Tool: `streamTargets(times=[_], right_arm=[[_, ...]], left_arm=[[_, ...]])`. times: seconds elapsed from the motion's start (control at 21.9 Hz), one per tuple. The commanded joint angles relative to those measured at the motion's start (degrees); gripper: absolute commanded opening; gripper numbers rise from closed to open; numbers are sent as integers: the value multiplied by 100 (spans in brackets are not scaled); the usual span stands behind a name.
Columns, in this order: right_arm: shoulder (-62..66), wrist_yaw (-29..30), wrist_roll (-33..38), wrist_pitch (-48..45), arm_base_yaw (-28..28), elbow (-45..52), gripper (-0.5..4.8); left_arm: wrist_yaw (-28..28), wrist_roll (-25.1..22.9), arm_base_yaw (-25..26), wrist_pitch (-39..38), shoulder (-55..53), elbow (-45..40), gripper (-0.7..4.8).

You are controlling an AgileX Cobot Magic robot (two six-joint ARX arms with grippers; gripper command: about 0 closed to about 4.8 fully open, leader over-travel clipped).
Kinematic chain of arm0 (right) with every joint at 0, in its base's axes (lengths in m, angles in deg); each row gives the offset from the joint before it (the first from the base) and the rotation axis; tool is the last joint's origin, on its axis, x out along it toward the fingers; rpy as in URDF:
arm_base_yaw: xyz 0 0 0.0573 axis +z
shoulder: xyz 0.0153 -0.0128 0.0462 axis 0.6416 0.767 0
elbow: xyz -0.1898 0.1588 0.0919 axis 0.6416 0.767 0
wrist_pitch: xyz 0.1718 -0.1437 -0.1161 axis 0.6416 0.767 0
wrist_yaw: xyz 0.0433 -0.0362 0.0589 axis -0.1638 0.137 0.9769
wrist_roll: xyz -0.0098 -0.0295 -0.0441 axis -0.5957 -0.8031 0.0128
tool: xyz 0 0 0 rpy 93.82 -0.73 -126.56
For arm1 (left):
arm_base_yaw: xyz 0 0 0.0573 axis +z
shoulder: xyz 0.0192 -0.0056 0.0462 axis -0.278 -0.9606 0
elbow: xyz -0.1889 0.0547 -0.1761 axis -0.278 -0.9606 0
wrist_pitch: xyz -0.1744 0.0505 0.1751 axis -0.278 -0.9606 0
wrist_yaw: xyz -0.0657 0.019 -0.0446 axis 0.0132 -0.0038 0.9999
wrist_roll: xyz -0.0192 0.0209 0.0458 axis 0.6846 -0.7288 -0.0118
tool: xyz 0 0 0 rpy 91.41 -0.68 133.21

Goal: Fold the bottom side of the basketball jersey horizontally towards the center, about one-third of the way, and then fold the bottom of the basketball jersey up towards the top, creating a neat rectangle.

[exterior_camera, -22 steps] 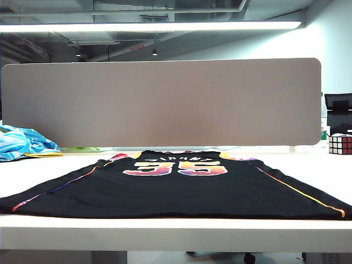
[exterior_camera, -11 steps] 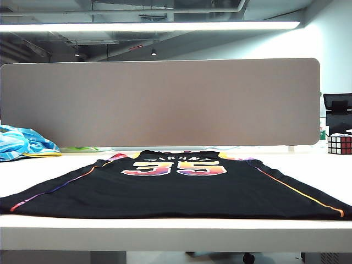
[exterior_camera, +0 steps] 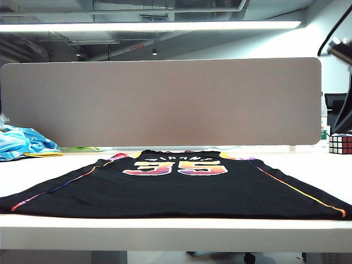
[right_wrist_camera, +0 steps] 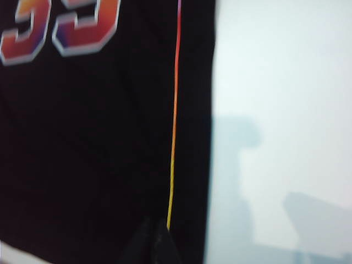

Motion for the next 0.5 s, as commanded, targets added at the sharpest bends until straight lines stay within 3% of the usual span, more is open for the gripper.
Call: streamTargets(times=[0.05,0.23,0.37,0.5], right_arm=[[433,306,-28,293,-160,-33,143],[761,505,-160,476,-275,-33,171],[774,501,-181,487,-299,-33,171],[778,481,-223,533,-299,-33,172]], left_arm=[[197,-26,35,-337,-549,24,-6],[111,-393,24,-804,-931,24,9],[-92,-501,22,-885,-929,33,132],[-160,-498,-42,-887,-929,35,159]])
